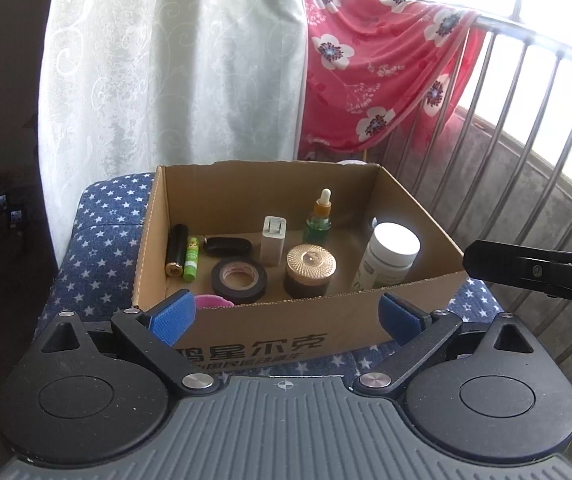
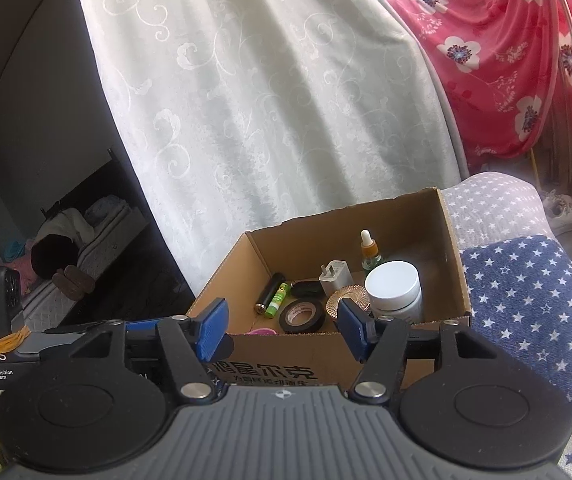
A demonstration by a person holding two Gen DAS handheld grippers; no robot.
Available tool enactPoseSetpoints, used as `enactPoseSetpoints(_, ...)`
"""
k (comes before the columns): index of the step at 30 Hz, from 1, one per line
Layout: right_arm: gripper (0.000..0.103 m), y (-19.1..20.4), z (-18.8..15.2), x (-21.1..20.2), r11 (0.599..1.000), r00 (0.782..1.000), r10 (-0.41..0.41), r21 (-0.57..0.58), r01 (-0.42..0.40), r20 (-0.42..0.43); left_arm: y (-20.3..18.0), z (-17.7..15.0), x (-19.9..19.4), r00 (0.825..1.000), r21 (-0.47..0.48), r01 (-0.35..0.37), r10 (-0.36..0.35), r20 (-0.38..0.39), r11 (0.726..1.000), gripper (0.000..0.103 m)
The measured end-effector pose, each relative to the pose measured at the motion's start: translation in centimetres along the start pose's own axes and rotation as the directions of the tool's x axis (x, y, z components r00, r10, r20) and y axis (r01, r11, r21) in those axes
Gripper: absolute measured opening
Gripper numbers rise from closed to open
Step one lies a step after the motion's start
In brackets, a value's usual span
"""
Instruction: Organize rigid objects
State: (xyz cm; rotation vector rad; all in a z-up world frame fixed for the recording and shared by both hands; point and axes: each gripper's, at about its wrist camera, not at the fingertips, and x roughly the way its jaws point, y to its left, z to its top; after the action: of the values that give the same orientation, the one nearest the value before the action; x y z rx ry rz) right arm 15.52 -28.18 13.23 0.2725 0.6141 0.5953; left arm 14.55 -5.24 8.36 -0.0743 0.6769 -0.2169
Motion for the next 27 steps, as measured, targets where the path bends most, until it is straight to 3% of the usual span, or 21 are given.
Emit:
enactPoseSetpoints(9, 0.100, 2.4, -3.2, -0.2, 0.985, 0.983, -0.152, -0.072, 0.160, 0.098, 1.4, -1.7, -0.8, 0.995, -0.008, -0.091, 0.091, 0.034, 0.996, 0.102)
enactPoseSetpoints(27, 0.102, 2.5, -4.2, 4.9, 0.951, 0.957, -0.281, -0.117, 0.287, 0.066, 2.4, -1.9, -0.2, 0.971, -0.025, -0.213, 0.214, 0.106, 0.977, 0.103)
